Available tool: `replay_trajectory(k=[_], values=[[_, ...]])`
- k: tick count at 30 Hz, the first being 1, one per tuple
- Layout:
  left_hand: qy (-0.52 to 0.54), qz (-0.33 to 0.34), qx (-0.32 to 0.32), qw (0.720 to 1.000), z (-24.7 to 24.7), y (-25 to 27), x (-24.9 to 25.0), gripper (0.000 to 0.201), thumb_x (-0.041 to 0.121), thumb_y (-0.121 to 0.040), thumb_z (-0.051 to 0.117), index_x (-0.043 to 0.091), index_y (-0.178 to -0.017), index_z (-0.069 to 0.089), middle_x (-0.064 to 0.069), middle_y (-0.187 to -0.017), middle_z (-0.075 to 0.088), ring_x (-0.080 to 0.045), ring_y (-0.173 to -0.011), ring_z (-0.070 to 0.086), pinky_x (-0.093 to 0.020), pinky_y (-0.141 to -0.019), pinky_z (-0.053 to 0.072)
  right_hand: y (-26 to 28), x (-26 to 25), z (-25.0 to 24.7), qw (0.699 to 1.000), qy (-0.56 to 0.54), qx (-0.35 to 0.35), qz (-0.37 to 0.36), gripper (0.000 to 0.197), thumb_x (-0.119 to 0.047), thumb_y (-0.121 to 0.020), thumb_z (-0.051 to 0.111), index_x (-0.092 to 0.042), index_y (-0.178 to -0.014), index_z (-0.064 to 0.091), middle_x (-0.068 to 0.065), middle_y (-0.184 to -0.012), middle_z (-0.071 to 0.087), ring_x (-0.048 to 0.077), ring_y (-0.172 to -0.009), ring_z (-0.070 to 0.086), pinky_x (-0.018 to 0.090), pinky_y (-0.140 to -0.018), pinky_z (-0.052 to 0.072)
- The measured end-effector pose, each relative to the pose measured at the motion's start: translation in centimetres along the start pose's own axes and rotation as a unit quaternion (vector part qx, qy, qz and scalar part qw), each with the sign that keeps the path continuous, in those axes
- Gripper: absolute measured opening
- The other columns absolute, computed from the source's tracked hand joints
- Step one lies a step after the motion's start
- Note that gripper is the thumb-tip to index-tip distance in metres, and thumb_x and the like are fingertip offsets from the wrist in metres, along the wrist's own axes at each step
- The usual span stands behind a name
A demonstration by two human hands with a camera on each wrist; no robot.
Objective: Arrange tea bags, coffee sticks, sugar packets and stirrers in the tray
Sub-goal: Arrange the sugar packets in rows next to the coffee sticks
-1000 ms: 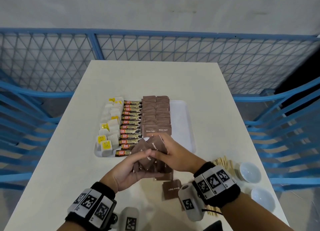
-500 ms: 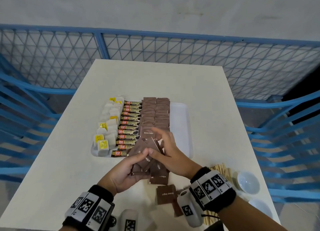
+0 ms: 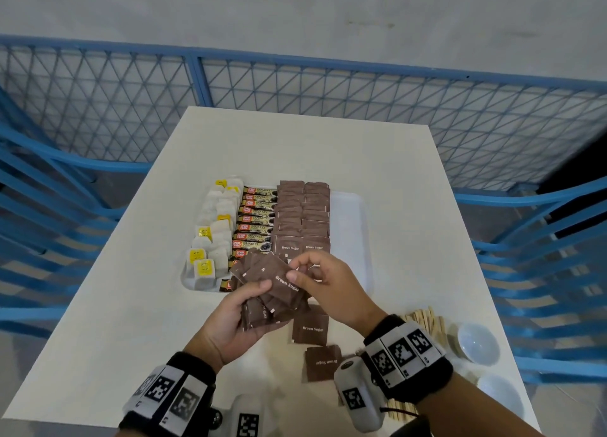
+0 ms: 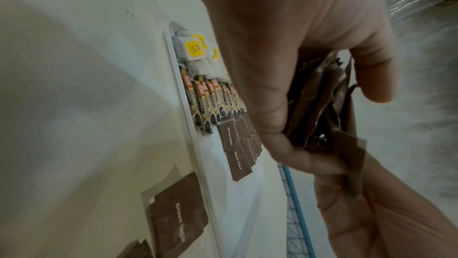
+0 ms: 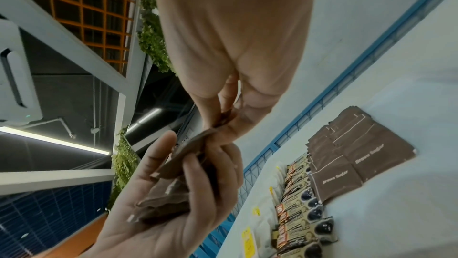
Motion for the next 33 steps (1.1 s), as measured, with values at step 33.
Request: replay_trajectory(k=[33], values=[[-0.097, 0.035, 0.126, 0.987, -7.7, 0.3, 5.7, 0.031, 0.005, -0.078, 0.064, 0.019, -0.106, 0.065, -0.003, -0.090, 0.074, -0.020, -0.089, 0.067, -0.036, -0.085, 0.048, -5.3, 7.3, -3.3, 0.967, 0.192, 0.083, 0.146, 0.013, -0.007, -0.081, 0.068, -0.009, -0.094, 0.068, 0.000, -0.082, 0.062, 0.010, -0.074, 0.053, 0.003, -0.063, 0.037]])
Point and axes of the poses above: each hand's wrist, its own y-axis away from the middle knuckle, its own z-axis out of the palm, x = y × z, the point moved 6 cm from there along -y, towards the middle knuckle
